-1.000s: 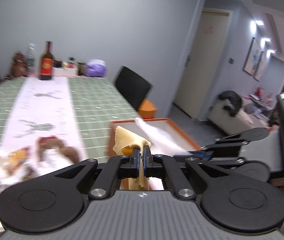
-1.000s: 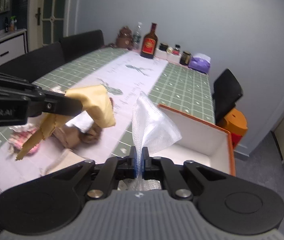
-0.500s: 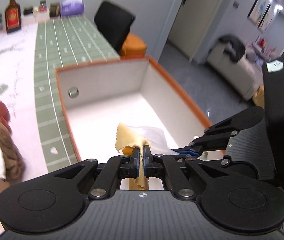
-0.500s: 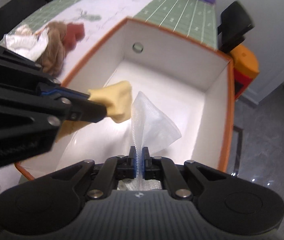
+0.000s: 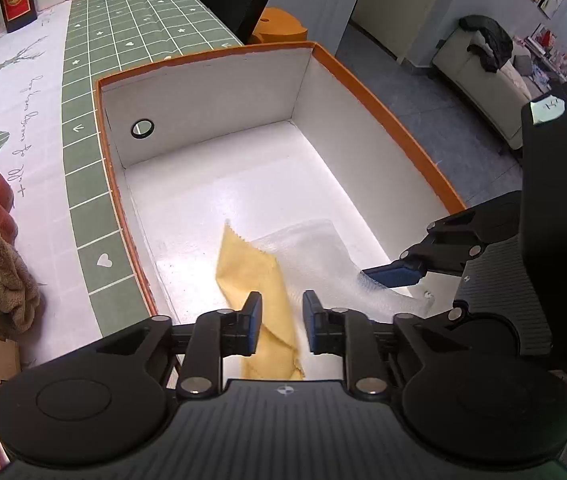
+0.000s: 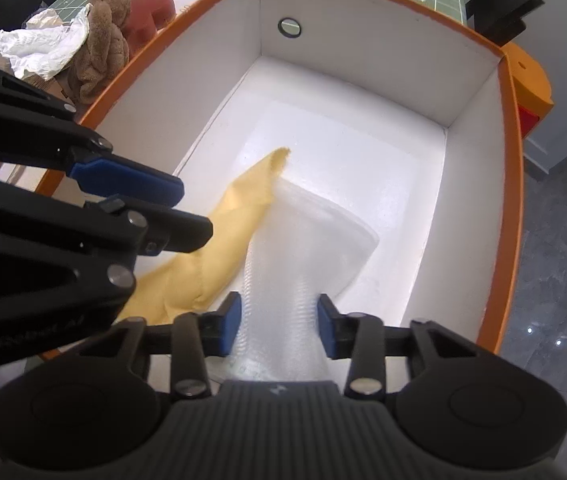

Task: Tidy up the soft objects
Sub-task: 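Carry the yellow cloth and mesh bag into the orange box with both grippers, then open both grippers and withdraw from the orange box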

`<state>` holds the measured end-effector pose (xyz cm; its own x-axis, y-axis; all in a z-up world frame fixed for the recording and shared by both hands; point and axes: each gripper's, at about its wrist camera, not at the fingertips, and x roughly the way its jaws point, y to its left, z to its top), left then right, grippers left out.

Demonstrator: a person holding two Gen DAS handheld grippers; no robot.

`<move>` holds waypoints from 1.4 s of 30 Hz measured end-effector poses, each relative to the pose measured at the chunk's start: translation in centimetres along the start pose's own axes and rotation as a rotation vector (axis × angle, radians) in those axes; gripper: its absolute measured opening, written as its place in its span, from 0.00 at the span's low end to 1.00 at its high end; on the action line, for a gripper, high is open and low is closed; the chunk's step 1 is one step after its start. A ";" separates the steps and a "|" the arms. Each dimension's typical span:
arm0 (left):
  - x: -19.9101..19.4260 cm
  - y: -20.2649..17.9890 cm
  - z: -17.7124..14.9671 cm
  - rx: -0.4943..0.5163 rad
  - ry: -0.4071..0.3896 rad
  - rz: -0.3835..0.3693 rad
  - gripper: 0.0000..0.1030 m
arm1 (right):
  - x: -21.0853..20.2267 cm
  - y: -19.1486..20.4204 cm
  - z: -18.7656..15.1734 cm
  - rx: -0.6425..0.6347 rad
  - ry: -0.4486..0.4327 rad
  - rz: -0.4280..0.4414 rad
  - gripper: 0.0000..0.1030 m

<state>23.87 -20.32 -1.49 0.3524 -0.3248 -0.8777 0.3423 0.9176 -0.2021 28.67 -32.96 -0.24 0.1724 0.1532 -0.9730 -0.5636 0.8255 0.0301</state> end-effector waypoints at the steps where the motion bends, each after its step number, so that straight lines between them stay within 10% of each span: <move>1: -0.3 0.0 0.0 -0.002 -0.008 -0.002 0.29 | -0.4 0.1 0.0 0.002 -0.004 -0.005 0.42; 4: -1.7 0.0 -0.3 0.003 -0.037 -0.010 0.29 | -1.3 0.5 0.4 0.017 -0.017 -0.026 0.57; 18: -10.9 2.9 -4.5 -0.002 -0.286 -0.007 0.30 | -8.1 5.7 0.7 0.031 -0.201 -0.125 0.62; 25: -15.6 7.4 -8.4 -0.063 -0.460 0.066 0.30 | -10.2 12.0 0.6 0.021 -0.433 -0.085 0.62; 34: -17.7 13.8 -15.5 -0.133 -0.616 0.221 0.30 | -7.0 19.5 -0.2 0.103 -0.592 0.023 0.62; 42: -14.9 17.9 -18.9 -0.166 -0.577 0.344 0.33 | -2.2 23.4 -0.2 0.145 -0.583 0.056 0.62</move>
<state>8.31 5.29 -0.25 0.8397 -0.0364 -0.5418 0.0062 0.9983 -0.0575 14.93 -14.05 2.57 0.5836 0.4369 -0.6845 -0.4753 0.8672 0.1483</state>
